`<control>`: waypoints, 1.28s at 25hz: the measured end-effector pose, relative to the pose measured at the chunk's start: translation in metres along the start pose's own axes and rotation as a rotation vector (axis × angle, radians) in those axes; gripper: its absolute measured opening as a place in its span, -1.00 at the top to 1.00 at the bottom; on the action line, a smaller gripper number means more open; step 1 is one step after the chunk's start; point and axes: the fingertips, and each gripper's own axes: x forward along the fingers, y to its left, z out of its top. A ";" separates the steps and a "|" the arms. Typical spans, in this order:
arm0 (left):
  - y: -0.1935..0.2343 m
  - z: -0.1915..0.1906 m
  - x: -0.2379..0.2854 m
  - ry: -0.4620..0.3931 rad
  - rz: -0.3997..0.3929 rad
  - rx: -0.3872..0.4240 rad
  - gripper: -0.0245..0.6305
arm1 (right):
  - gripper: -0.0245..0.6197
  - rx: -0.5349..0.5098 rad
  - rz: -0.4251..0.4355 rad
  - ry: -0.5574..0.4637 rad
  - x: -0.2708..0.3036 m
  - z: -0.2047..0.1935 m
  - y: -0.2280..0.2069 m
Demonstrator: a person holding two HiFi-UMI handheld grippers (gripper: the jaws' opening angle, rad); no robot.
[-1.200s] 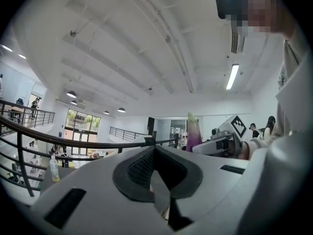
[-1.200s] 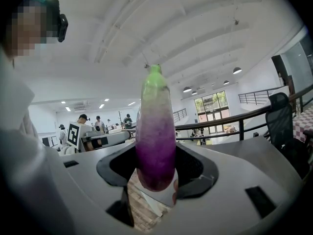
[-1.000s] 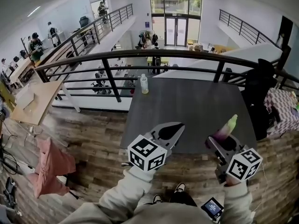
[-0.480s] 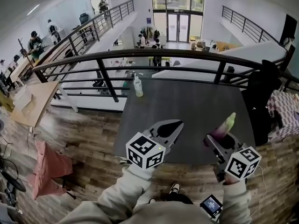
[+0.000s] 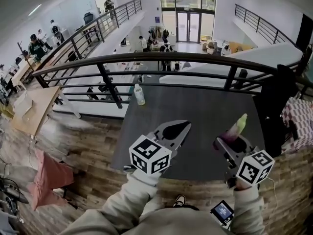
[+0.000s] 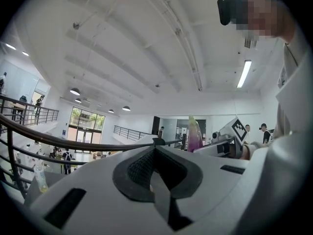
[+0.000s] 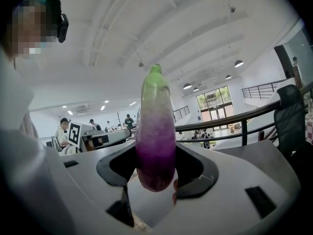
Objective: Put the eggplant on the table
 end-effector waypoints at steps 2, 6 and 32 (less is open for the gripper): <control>0.003 -0.002 0.012 0.005 0.010 0.000 0.92 | 0.20 0.003 0.011 0.006 0.004 0.001 -0.012; 0.008 -0.001 0.027 0.009 0.031 0.009 0.92 | 0.20 0.007 0.045 0.020 0.013 0.001 -0.024; 0.092 -0.034 0.073 0.104 0.068 0.006 0.92 | 0.20 0.050 0.081 0.076 0.092 0.001 -0.079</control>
